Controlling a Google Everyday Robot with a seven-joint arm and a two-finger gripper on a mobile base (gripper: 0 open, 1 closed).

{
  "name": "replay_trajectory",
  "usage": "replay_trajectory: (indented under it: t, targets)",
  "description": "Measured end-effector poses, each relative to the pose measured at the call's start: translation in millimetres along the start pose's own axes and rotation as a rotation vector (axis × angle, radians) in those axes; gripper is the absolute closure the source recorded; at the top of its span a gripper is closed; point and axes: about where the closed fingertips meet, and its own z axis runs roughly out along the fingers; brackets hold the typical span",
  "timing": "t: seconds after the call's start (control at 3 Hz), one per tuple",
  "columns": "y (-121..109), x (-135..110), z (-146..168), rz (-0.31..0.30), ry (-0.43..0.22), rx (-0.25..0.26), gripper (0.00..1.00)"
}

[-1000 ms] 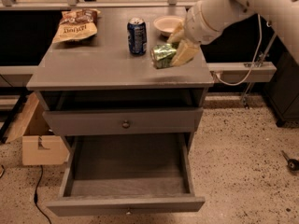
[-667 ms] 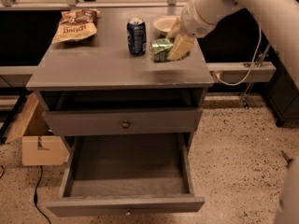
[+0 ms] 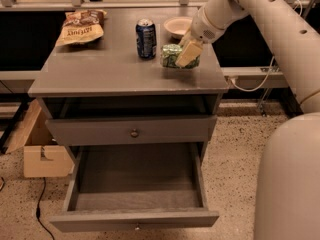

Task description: Pick green can from middle drawer and place on counter

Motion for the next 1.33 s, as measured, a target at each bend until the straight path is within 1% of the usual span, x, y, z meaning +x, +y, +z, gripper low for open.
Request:
replay_trajectory:
  t: [0.33, 0.67, 1.0, 1.33]
  targets:
    - [-6.5, 8.7, 13.8, 0.072, -0.016, -0.014, 0.81]
    - [-11.2, 13.6, 19.4, 0.11, -0.03, -0.017, 0.58]
    - [-14.9, 16.9, 18.6, 0.131, -0.047, -0.009, 0.27]
    - [-14.9, 16.9, 18.5, 0.131, -0.047, -0.009, 0.04]
